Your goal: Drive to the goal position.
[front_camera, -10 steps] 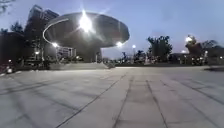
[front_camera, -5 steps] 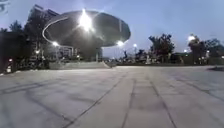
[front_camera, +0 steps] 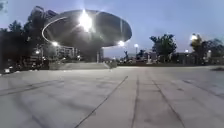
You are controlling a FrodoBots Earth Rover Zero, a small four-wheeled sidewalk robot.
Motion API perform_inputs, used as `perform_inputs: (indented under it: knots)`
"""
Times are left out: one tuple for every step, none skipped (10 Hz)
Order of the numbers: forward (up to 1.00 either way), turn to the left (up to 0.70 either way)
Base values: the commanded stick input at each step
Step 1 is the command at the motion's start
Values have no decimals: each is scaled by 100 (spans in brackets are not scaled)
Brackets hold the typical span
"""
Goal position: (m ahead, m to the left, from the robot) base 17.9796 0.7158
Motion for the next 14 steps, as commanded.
perform_inputs:
  knots:
    - [70,-35]
    - [70,-35]
    - [70,-31]
    - [70,-13]
    - [70,0]
    - [70,0]
    - [70,0]
    - [70,0]
    - [70,0]
    - [70,0]
    - [70,0]
    - [70,0]
    - [70,0]
    - [70,0]
